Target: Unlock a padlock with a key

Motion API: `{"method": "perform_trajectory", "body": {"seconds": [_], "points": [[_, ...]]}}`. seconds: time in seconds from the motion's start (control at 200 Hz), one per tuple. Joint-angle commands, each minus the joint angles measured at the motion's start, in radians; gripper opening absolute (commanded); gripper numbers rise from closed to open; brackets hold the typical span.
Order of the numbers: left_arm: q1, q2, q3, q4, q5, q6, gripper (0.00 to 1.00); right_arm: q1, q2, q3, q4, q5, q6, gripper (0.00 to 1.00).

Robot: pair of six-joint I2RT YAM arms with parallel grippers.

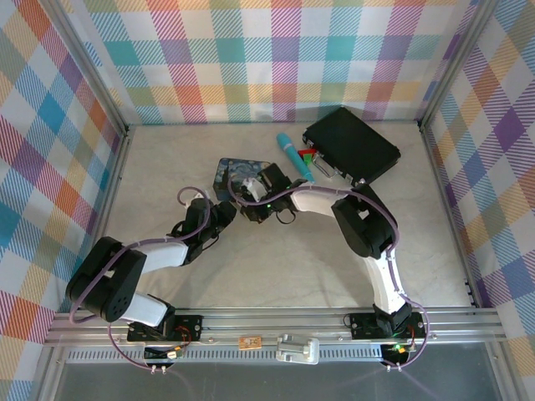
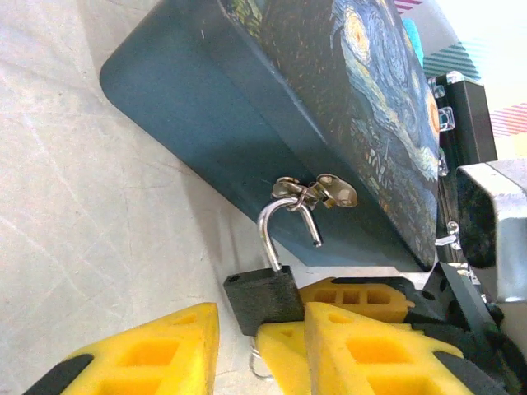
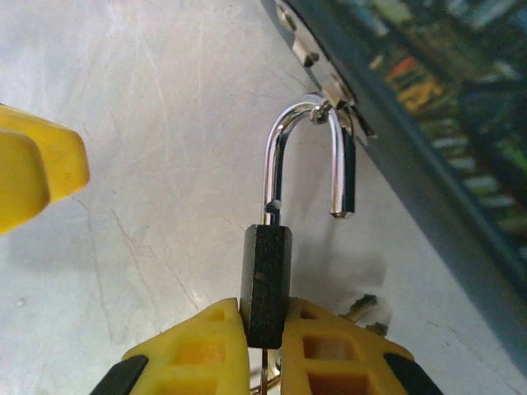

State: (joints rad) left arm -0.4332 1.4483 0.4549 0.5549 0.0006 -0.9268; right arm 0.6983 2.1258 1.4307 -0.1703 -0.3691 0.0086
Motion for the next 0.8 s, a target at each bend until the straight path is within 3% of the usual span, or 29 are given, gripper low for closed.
{"method": "perform_trajectory", "body": {"seconds": [0.0,0.385,0.795], "points": [[0.011,0.052,0.011,0.113,0.028,0.018,0.32,-0.038,-0.031,0.014,0.015,-0.180,0.095,0.07],[0.011,0.269,0.043,0.398,0.097,-0.112,0.35,-0.059,0.000,-0.003,0.059,-0.305,0.132,0.05],[0.011,0.277,0.001,0.509,0.051,-0.158,0.37,-0.066,0.029,0.022,-0.008,-0.317,0.088,0.05]]}}
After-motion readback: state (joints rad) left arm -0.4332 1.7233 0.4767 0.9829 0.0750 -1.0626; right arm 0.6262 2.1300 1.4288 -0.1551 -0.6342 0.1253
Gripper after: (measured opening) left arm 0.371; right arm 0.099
